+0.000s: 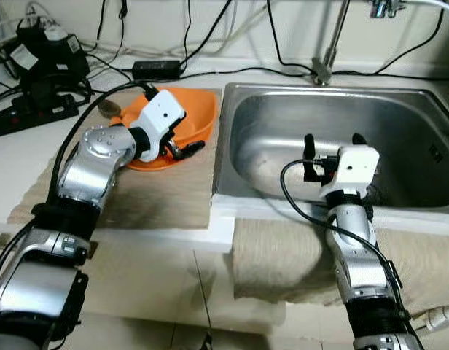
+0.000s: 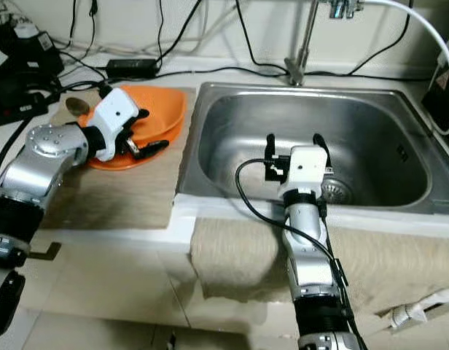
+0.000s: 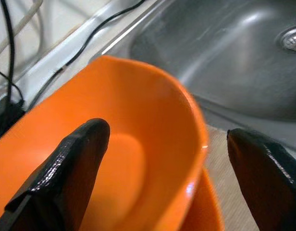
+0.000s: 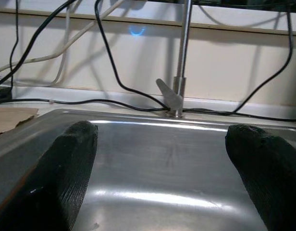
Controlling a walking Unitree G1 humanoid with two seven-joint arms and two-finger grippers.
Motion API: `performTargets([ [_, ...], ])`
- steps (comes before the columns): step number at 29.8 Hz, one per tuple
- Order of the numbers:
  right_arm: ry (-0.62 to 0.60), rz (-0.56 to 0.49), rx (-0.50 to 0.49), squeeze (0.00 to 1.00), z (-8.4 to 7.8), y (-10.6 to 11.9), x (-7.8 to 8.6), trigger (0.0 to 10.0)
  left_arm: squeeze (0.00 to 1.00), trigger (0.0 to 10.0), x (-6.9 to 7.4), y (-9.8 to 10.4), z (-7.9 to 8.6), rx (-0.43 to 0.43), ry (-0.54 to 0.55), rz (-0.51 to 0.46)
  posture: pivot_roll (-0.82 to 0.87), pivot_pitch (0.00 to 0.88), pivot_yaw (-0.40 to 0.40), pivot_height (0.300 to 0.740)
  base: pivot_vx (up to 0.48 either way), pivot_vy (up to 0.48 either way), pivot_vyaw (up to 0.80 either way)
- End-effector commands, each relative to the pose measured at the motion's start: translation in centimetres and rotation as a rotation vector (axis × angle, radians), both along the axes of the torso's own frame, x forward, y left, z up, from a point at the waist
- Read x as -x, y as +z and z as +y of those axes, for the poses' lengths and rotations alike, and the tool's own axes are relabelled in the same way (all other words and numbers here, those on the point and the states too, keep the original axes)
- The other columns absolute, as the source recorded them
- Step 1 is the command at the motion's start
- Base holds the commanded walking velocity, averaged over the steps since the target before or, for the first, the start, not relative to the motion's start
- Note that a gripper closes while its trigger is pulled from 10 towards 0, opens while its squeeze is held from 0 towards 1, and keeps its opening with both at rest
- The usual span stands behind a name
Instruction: Kitchen organization
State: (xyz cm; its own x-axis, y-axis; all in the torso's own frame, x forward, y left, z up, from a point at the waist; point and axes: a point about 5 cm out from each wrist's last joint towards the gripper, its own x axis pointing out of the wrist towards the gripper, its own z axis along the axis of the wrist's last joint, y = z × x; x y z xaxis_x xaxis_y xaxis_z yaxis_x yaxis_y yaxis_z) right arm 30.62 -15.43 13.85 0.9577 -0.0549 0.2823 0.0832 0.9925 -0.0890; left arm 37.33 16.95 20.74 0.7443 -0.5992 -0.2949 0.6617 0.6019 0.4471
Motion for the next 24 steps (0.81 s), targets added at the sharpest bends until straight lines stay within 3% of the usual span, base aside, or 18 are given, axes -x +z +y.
performTargets([
  [1,0.006,0.052,-0.014,0.0,0.2,-1.0,0.1,10.0,0.0,10.0,-0.3,0.5,0.1,-0.03,0.003,-0.024,-0.01,0.0,0.063,0.74,0.0,0.0,0.0],
  [15,0.019,0.067,-0.007,0.0,0.4,-1.2,0.0,10.0,0.0,10.0,-0.9,-0.4,0.3,-0.097,-0.007,-0.007,-0.01,0.0,0.056,0.74,0.0,0.0,0.0],
  [24,0.026,0.073,-0.001,0.0,0.4,-1.3,0.0,10.0,0.0,10.0,-1.0,-0.9,0.2,-0.087,0.004,0.009,-0.01,0.0,0.052,0.74,0.0,0.0,0.0],
])
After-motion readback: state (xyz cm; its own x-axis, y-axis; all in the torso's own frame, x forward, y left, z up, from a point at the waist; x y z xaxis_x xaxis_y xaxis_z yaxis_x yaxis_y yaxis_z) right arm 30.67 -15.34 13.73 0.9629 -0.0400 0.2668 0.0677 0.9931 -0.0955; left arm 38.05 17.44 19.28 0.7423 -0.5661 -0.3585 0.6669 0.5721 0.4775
